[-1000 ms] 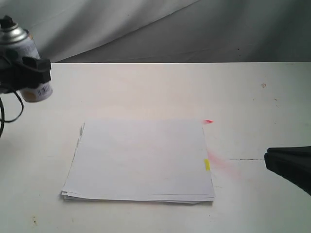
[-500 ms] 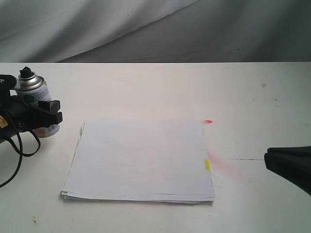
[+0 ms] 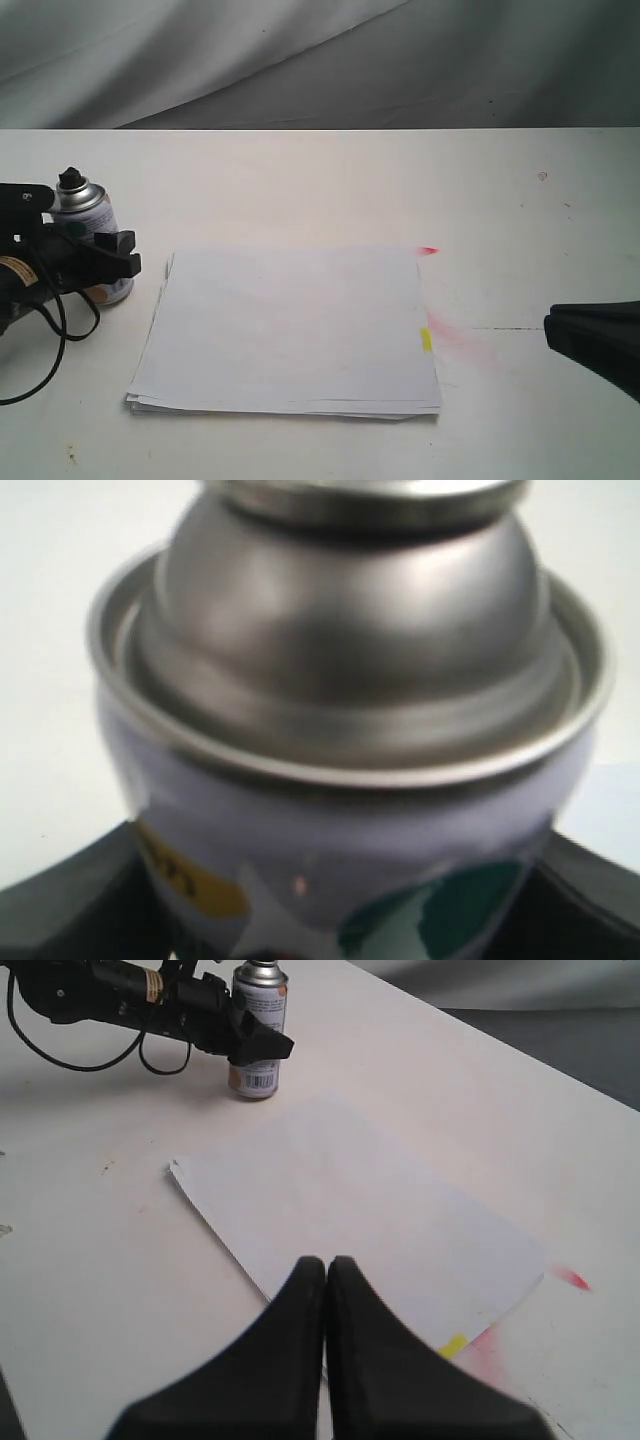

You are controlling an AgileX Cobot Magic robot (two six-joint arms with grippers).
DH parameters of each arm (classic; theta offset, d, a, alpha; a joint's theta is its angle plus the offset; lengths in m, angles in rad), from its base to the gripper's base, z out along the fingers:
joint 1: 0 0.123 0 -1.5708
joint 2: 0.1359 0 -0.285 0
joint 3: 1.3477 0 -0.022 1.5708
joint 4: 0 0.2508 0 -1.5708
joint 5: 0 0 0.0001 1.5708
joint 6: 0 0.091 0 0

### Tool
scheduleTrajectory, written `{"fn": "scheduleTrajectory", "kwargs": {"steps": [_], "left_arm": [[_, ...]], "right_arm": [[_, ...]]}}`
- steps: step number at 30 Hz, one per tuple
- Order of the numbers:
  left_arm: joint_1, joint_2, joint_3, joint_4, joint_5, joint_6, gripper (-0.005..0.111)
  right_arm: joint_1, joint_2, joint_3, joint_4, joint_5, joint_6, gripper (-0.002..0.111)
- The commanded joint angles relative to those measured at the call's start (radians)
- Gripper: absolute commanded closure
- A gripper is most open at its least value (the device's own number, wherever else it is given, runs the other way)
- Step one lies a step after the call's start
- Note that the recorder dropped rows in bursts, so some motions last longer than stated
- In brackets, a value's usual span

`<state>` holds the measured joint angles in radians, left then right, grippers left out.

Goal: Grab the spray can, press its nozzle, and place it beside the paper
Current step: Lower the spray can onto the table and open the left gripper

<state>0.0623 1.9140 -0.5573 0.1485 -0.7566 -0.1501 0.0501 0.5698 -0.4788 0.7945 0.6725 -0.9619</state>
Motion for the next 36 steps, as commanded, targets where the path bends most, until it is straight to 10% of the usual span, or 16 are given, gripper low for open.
{"fn": "scheduleTrajectory", "kwargs": {"steps": [1,11,21,36], "left_arm": [[-0.002,0.008,-0.002,-0.012,-0.054,-0.005,0.107],[-0.002,0.008,-0.002,-0.012,-0.047,-0.024,0.105],[-0.002,0.008,-0.002,-0.009,-0.033,-0.036,0.026],[-0.002,-0.291,-0.002,-0.009,0.116,-0.036,0.028]], "right_arm": [[-0.002,-0.005,0.004,0.008,-0.006,0.004,0.108],[-0.002,-0.005,0.004,0.008,-0.006,0.004,0.108],[-0.002,-0.005,0.004,0.008,-0.006,0.004,0.108],[-0.002,-0.005,0.004,0.008,-0.008,0.004,0.108]]}}
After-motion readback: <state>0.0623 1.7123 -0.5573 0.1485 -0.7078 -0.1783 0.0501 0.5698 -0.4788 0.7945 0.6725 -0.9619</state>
